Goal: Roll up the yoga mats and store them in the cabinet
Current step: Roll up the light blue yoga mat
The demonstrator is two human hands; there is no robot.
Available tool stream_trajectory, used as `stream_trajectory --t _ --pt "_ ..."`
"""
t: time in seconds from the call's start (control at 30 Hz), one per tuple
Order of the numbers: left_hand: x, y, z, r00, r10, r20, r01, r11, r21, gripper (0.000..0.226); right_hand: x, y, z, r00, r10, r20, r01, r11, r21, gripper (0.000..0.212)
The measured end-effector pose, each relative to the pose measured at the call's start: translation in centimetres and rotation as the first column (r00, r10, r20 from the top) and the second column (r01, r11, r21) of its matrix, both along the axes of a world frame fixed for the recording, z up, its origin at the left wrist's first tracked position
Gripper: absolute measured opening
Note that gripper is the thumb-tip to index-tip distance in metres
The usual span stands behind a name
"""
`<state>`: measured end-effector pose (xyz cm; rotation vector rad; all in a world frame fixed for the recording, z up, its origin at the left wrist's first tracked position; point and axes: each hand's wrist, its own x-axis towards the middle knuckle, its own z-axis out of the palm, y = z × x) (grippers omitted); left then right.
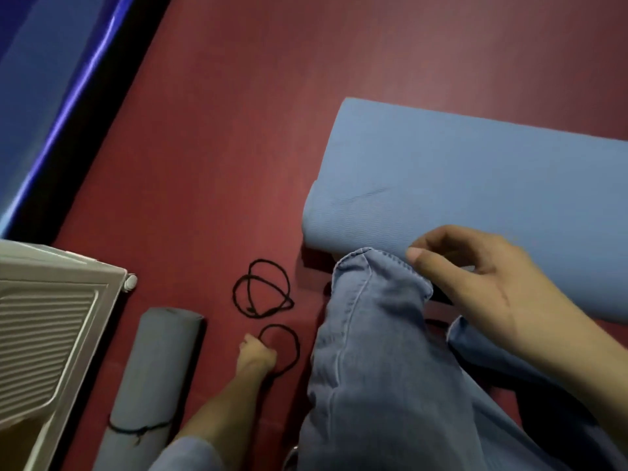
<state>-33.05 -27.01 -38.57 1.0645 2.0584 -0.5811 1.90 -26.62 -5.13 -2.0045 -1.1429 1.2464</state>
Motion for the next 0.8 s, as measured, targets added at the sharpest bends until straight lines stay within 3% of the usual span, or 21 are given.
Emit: stream_trajectory --t 0.13,0.23,0.3,0.37,0.43,0.5,0.57,0.63,0.7,0.77,0.8 --pt "-0.2 -0.5 -3.7 0.995 0.070 -0.064 -0.066 0.995 0.069 0.055 -1.2 1.3 0.3 0.996 -0.049 -0.071 0.052 0.997 0.055 0.028" --pt "-0.1 0.6 -3.4 0.992 -0.106 -0.076 0.112 0.990 0.087 0.035 -2.1 2.0 -0.4 0.995 -0.038 -0.087 0.041 0.999 0.035 0.025" --pt "1.4 2.3 -1.1 0.974 -0.226 0.013 0.217 0.949 0.229 0.021 -2.2 2.4 -0.6 0.998 -0.002 -0.059 0.004 0.999 0.049 0.027" --pt "3.3 4.6 2.9 0.940 -0.254 0.228 0.154 0.912 0.381 0.017 -2.0 2.6 -0.8 1.000 0.011 -0.023 -0.010 0.998 0.069 0.016" --pt "5.3 7.1 8.9 0.837 -0.310 0.450 0.081 0.885 0.459 0.027 -1.7 2.4 -0.8 0.999 0.033 0.015 -0.034 0.997 0.069 0.010" --pt "6.9 9.1 17.0 0.664 -0.496 0.560 0.176 0.831 0.527 0.024 -1.6 2.1 0.3 0.988 0.145 0.048 -0.150 0.980 0.134 0.030" --pt "8.3 9.9 25.8 0.465 -0.675 0.573 0.315 0.731 0.606 0.020 -2.2 1.6 2.8 0.938 0.337 0.087 -0.347 0.912 0.218 0.056" --pt "9.5 9.3 34.5 0.293 -0.705 0.646 0.335 0.708 0.621 0.017 -3.3 0.5 6.3 0.880 0.450 0.153 -0.475 0.847 0.238 0.072" --pt "10.3 7.8 41.6 0.183 -0.645 0.742 0.313 0.754 0.578 0.015 -3.9 -1.3 9.7 0.879 0.459 0.126 -0.476 0.836 0.275 0.050" --pt "10.4 5.9 46.9 0.129 -0.649 0.750 0.318 0.744 0.588 0.013 -3.7 -4.2 13.5 0.907 0.419 -0.024 -0.391 0.864 0.316 0.022" --pt "10.1 4.9 48.8 0.114 -0.668 0.735 0.334 0.723 0.605 0.013 -3.2 -6.1 15.2 0.909 0.407 -0.084 -0.362 0.874 0.324 0.027"
